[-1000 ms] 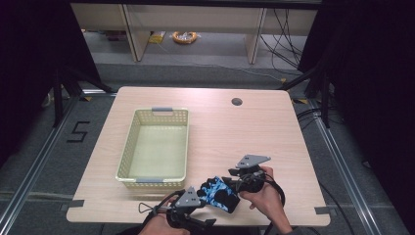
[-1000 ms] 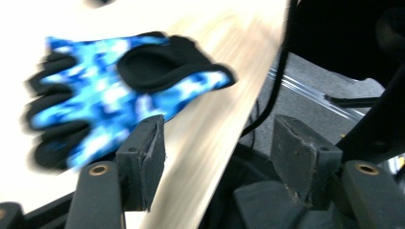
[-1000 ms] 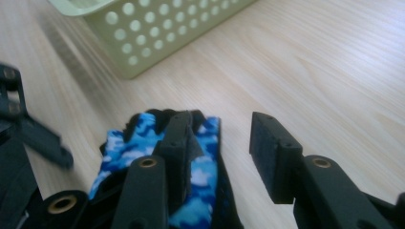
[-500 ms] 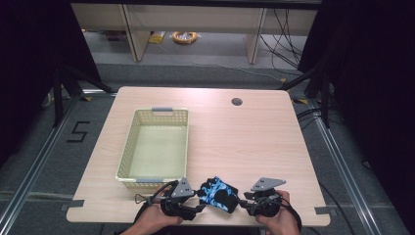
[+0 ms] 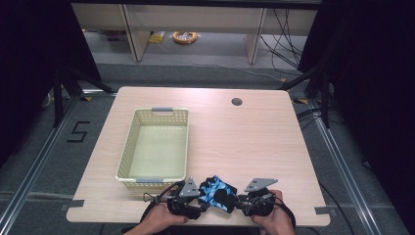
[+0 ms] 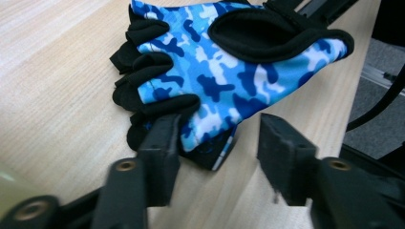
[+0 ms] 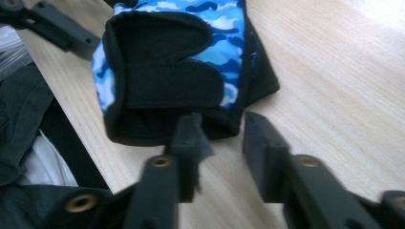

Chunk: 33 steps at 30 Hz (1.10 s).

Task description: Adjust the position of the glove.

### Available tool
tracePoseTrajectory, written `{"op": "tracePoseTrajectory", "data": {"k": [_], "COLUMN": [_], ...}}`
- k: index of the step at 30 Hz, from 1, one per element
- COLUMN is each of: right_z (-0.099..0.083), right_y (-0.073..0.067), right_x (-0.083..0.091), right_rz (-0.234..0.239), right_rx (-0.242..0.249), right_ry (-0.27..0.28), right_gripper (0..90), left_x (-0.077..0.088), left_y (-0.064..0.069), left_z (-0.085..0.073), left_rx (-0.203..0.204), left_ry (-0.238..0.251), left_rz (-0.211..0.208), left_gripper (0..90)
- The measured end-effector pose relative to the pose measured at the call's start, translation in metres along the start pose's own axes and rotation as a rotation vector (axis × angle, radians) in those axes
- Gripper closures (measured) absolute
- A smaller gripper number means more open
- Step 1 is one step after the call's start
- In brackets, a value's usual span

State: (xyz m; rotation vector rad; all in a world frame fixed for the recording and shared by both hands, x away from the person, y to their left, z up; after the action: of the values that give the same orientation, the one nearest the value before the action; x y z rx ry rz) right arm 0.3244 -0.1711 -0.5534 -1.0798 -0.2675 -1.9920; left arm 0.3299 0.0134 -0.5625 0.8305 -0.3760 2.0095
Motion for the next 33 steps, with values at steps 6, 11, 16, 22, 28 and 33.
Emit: {"op": "tracePoseTrajectory", "data": {"k": [6, 11, 16, 22, 28, 33], "right_z": [0.000, 0.002, 0.008, 0.023, 0.033, 0.031], "right_y": [0.000, 0.000, 0.002, 0.005, 0.010, 0.021], "right_x": [-0.002, 0.005, 0.011, 0.020, 0.014, 0.002], "right_rz": [-0.018, -0.030, -0.043, -0.069, -0.081, -0.086], "right_rx": [0.006, 0.036, 0.056, 0.116, 0.156, 0.177], "right_ry": [0.002, 0.009, 0.047, 0.057, 0.036, -0.009], "right_gripper": [85.5, 87.0, 87.0, 87.3, 87.3, 86.7], "left_x": [0.000, 0.004, 0.009, 0.014, 0.018, 0.006], "left_y": [-0.006, 0.000, 0.002, 0.005, 0.012, 0.011], "left_z": [0.001, 0.002, 0.004, 0.010, 0.010, 0.001], "left_rx": [-0.045, -0.045, -0.063, -0.038, -0.057, -0.139], "left_ry": [0.007, 0.021, 0.021, 0.040, 0.025, -0.010], "left_rz": [0.037, 0.019, -0.014, -0.018, -0.015, 0.033], "left_gripper": [68.8, 72.7, 72.6, 76.8, 79.8, 79.2]}}
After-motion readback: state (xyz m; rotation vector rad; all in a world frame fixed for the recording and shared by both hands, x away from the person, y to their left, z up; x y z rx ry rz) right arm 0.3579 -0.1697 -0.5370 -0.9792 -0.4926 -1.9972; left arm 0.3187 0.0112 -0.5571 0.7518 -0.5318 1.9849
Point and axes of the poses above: each handheld gripper's, and its own axes: x roughly backward along the jaws, z roughly out of its top, y roughly to its right, the point moved 7 cm from there along -x, roughly forward along the jaws, and after that the axes turned 4 degrees about z, right-handed, at the moved point
